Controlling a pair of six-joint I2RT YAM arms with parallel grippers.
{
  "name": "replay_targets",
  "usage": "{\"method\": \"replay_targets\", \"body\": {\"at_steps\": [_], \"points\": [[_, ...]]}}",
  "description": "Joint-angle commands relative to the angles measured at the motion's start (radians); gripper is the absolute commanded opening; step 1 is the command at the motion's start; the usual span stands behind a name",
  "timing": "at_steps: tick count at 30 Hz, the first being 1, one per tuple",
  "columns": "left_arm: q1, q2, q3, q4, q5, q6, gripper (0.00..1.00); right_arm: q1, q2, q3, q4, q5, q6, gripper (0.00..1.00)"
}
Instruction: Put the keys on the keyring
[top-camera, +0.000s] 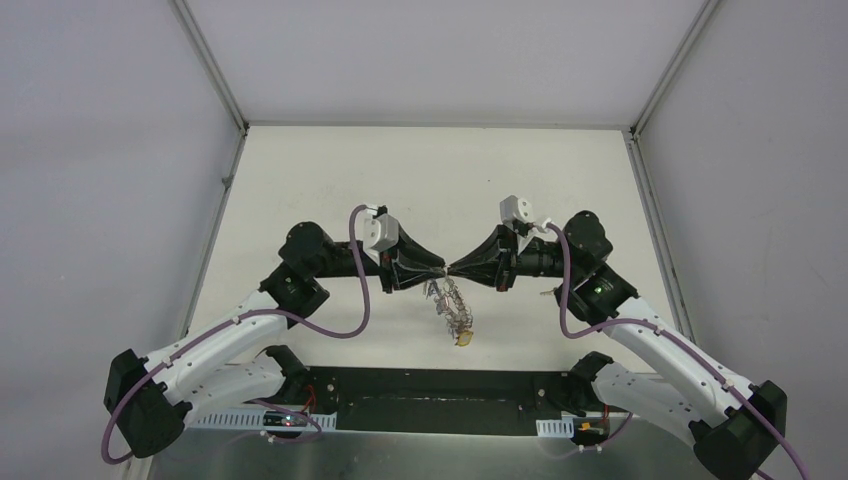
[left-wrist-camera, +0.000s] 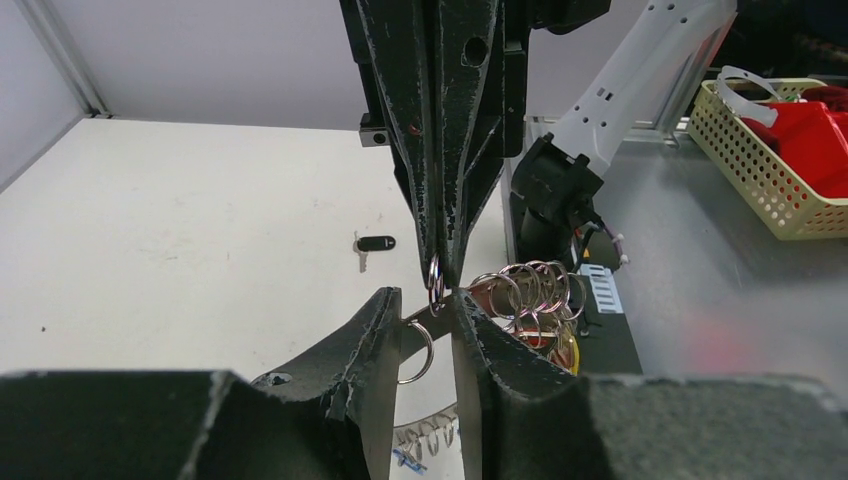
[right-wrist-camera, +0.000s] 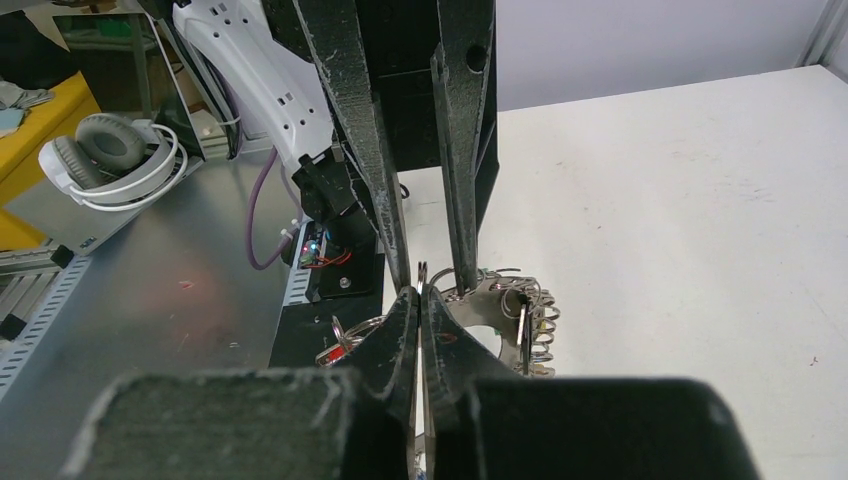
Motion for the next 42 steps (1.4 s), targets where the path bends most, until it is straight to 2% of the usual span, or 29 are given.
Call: {"method": "replay_targets", "body": {"at_steps": [1, 3, 7, 11, 14, 17, 18, 20, 22, 28, 32, 42], "points": [[-0.024, 0.007, 0.05, -0.003, 0.002, -0.026, 0.25, -0.003, -0.008, 0.008, 0.107, 0.004, 0.017, 0.0], [-0.029, 0.009, 0.054, -0.013, -0.004, -0.025, 0.21, -0.003, -0.007, 0.006, 0.111, 0.005, 0.021, 0.0], [-0.032, 0.012, 0.061, -0.034, -0.013, -0.024, 0.01, -0.004, -0.007, 0.003, 0.112, 0.008, 0.021, 0.0], [-0.032, 0.012, 0.088, -0.106, -0.022, -0.017, 0.0, -0.003, -0.015, -0.007, 0.112, 0.008, 0.021, 0.0], [-0.032, 0.003, 0.134, -0.221, -0.049, 0.012, 0.0, -0.003, -0.019, -0.007, 0.092, 0.008, 0.021, 0.0], [-0.033, -0.005, 0.212, -0.392, -0.085, 0.049, 0.0, -0.003, -0.025, 0.013, 0.012, 0.055, -0.023, 0.42], [-0.033, -0.005, 0.237, -0.449, -0.093, 0.057, 0.0, -0.003, -0.029, 0.017, -0.003, 0.058, -0.031, 0.51], [-0.032, -0.005, 0.282, -0.549, -0.106, 0.073, 0.0, -0.003, -0.038, 0.027, -0.048, 0.065, -0.062, 0.61], [-0.033, -0.003, 0.325, -0.634, -0.111, 0.091, 0.0, -0.004, -0.045, 0.032, -0.067, 0.073, -0.073, 0.67], [-0.035, 0.027, 0.466, -0.886, -0.156, 0.108, 0.0, -0.003, -0.011, 0.069, -0.073, 0.044, -0.042, 0.69], [-0.037, 0.08, 0.612, -1.093, -0.214, 0.124, 0.0, 0.014, 0.038, 0.087, -0.029, 0.039, 0.011, 0.67], [-0.06, 0.237, 0.904, -1.473, -0.365, 0.179, 0.0, 0.111, 0.131, 0.101, 0.108, 0.124, 0.102, 0.61]]}}
